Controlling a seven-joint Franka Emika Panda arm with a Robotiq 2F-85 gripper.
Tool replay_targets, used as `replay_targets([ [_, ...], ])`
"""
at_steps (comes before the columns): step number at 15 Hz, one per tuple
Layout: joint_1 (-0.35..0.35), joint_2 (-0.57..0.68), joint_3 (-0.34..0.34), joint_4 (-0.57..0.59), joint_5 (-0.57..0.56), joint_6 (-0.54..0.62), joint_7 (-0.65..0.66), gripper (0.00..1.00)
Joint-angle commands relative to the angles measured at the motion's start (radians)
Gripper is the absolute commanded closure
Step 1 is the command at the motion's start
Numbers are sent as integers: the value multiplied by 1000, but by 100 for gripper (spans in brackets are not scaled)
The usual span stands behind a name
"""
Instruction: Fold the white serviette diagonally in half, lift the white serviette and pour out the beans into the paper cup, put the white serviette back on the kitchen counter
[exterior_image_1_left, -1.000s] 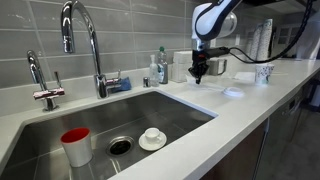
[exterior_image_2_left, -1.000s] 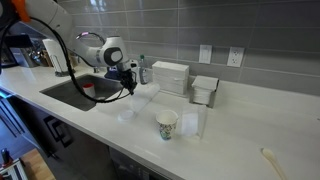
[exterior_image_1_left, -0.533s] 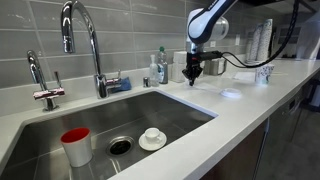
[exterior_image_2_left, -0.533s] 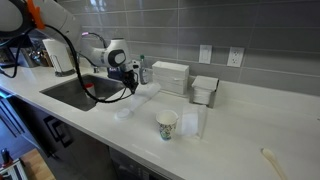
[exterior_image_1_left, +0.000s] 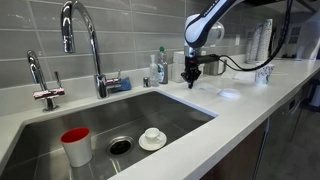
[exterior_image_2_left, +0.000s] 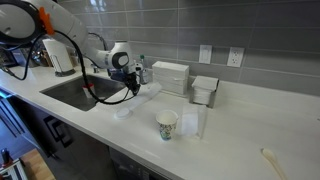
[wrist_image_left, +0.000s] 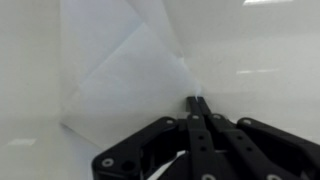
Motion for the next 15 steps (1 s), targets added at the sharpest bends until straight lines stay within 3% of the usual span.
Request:
replay_targets([
  [1,3,18,-22,11,-1,-49,-16,100],
  [7,-41,-38,-55,-66,2,-111,-54,100],
  [15,-160,-121,-103,-249,-12,47,-241,100],
])
